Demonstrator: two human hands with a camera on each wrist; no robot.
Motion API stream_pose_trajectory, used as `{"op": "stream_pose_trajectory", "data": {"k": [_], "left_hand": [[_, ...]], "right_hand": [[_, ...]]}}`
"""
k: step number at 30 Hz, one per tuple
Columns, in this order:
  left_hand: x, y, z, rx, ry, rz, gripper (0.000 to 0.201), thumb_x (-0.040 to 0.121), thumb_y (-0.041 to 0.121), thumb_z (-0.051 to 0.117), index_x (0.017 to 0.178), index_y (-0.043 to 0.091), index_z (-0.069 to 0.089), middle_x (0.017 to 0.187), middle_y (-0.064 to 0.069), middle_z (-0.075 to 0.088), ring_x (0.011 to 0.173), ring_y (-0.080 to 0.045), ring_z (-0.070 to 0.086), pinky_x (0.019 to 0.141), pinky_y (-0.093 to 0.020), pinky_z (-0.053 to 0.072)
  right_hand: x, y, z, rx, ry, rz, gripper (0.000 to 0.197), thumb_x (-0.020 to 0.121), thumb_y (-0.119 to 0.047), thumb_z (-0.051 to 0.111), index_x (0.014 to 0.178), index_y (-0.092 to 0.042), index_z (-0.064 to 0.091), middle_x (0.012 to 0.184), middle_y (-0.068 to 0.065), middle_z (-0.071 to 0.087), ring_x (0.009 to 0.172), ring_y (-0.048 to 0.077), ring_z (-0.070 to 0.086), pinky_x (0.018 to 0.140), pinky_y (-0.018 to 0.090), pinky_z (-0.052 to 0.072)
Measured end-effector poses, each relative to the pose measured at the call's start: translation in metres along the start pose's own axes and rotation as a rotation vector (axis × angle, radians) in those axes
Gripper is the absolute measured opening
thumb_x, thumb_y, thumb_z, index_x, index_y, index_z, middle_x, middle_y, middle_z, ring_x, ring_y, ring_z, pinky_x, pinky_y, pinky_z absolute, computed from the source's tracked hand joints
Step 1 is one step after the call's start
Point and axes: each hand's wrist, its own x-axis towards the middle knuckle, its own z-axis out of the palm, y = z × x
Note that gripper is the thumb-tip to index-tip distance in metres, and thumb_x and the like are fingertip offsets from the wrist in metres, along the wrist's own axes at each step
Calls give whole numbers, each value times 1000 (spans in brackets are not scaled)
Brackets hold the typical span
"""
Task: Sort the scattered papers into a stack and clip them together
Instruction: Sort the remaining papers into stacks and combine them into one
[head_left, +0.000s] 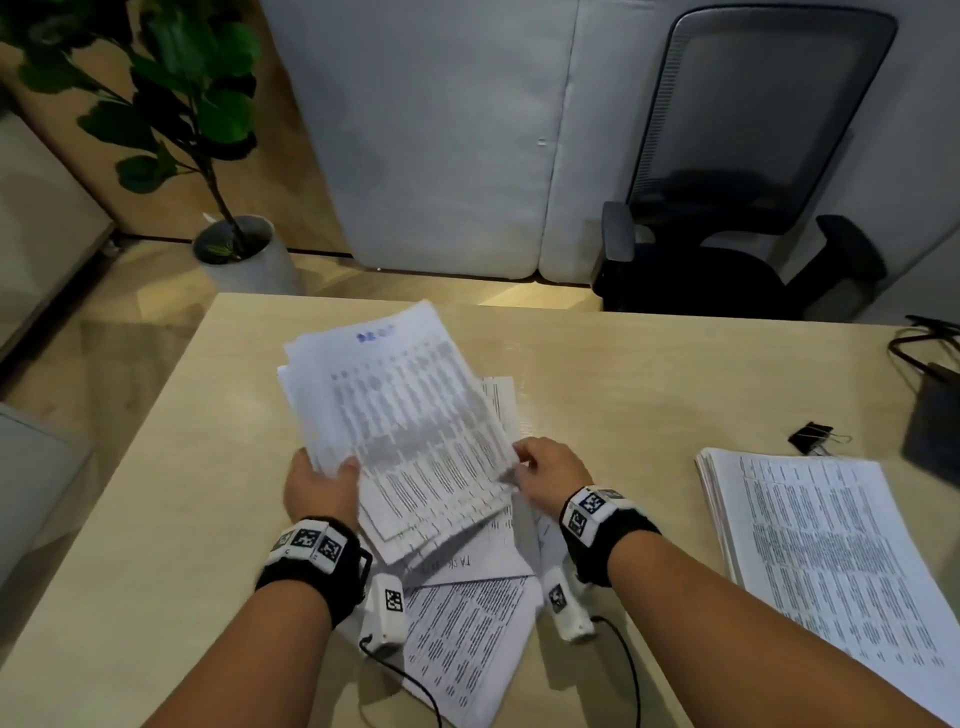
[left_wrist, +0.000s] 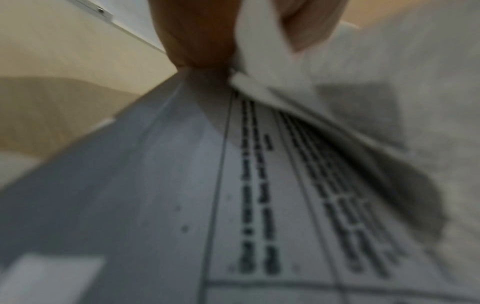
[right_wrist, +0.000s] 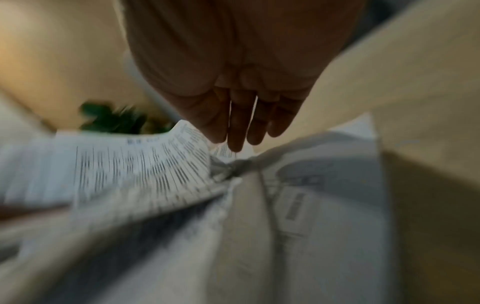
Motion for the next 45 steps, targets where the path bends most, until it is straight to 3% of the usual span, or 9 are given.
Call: {"op": "stream_pose_trajectory", "data": {"k": [5,11,18,23,29,34,39,42,45], "left_hand": [[16,4,-23,-83,177,-13,33,89,12,63,120,4,55,112,-16,62,95,-33,61,80,-36,45],[24,-2,-28,-141,147,-58,38,86,9,65,123,3,56,114,-18,63,98,-35,62,82,-36,46],[21,-15,-12,-123,-84,-135,38,85,5,65,123,5,57,109,-12,63,99,-34,62,86,-38,48],[20,-16,-4,-89,-190,-170,43,84,-5,58,124,8,57,105,-15,65,95,-34,63,88,-40,49],[17,-6,-1,-34,-188,-145,47,86,-6,55,131,8,53,103,-10,62,89,-28,59,82,-33,46],[17,-13,-2,125,-195,-145,35,86,-3,47,117,9,58,80,-7,59,71,-27,56,71,-33,48],[16,-16,-6,156,-228,-184,22,85,-3,45,99,6,59,75,-10,58,68,-28,54,72,-38,49],[18,-17,-7,141,-246,-182,18,80,0,45,87,11,59,75,-12,60,72,-32,59,68,-35,48],[16,-20,-8,80,-252,-145,52,71,0,45,117,22,56,95,-4,65,90,-32,63,84,-44,53]], "right_hand": [[0,14,27,-611,-310,-453,59,89,-27,57,143,-34,32,157,-8,20,143,21,18,110,46,29],[9,35,8,-624,-289,-133,73,92,-12,52,148,-37,12,159,-10,-7,147,23,-2,114,56,16],[6,45,-21,-690,-61,113,54,84,-53,51,132,-30,39,136,8,36,124,31,35,99,46,33],[5,46,-16,-567,-155,181,73,85,-48,57,147,-33,20,158,6,0,143,35,11,113,50,21],[11,24,-14,-507,-154,40,39,93,-31,46,131,-27,45,125,6,56,111,27,54,89,40,50],[16,44,-20,-582,-46,79,75,86,-17,58,148,-31,19,158,5,9,145,31,13,115,51,22],[15,59,-23,-540,-84,309,90,88,-44,56,149,-35,-10,156,9,-23,145,37,-9,114,61,4],[16,63,-34,-498,-46,315,98,81,-53,62,149,-33,-5,156,9,7,142,35,14,110,56,21],[18,64,-40,-513,-18,367,89,80,-49,64,148,-27,11,139,11,35,129,33,35,103,50,31]]}}
